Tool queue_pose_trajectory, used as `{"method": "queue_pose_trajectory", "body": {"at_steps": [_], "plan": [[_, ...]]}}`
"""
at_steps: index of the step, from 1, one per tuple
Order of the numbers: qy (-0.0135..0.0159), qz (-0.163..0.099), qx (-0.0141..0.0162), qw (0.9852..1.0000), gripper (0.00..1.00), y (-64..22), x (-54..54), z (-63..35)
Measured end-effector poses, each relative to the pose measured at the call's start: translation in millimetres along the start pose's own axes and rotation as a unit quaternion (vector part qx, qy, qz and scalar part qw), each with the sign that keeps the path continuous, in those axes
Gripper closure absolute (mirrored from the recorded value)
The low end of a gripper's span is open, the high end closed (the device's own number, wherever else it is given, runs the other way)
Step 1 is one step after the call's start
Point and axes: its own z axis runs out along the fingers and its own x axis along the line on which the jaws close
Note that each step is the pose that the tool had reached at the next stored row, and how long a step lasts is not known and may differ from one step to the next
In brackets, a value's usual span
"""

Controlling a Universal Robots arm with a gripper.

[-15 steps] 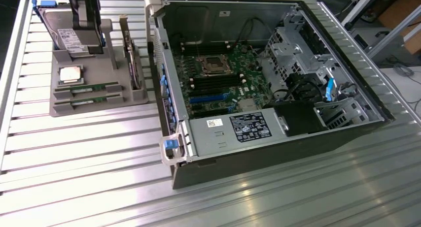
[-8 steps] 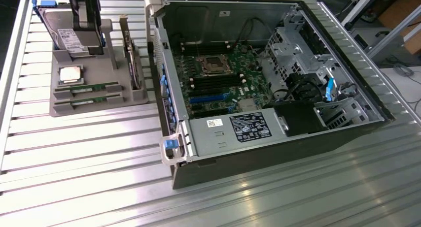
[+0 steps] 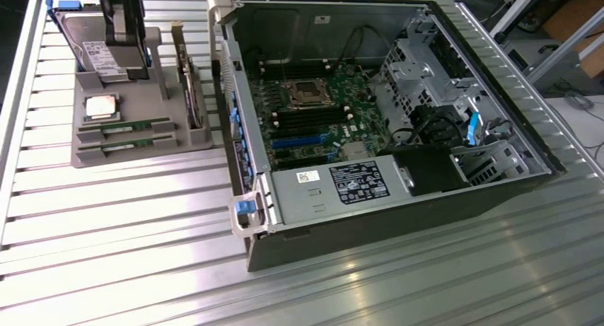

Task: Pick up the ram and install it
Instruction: 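Pick up the ram and move it above insertion slot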

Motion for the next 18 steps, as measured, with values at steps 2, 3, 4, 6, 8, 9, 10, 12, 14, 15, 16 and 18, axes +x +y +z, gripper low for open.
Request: {"method": "queue_pose_trajectory", "body": {"at_steps": [2,3,4,6,8,9,10,12,14,15,16,18], "plan": [[0.0000,0.000,0.0000,1.0000,0.58,0.0,0.0,0.3],[0.0000,0.000,0.0000,1.0000,0.58,0.0,0.0,0.6],[0.0000,0.000,0.0000,1.0000,0.58,0.0,0.0,0.7],[0.0000,0.000,0.0000,1.0000,0.58,0.0,0.1,1.0],[0.0000,0.000,0.0000,1.0000,0.58,-0.1,0.1,1.3],[0.0000,0.000,0.0000,1.0000,0.58,-0.1,0.1,1.6],[0.0000,0.000,0.0000,1.0000,0.58,-0.1,0.1,1.8],[0.0000,0.000,0.0000,1.0000,0.58,-0.1,0.2,2.5],[0.0000,0.000,0.0000,1.0000,0.58,-0.2,0.2,3.1],[0.0000,0.000,0.0000,1.0000,0.58,-0.2,0.2,3.4],[0.0000,0.000,0.0000,1.0000,0.58,-0.1,0.3,3.5],[0.0000,0.000,0.0000,1.0000,0.58,-0.2,0.3,4.0]]}}
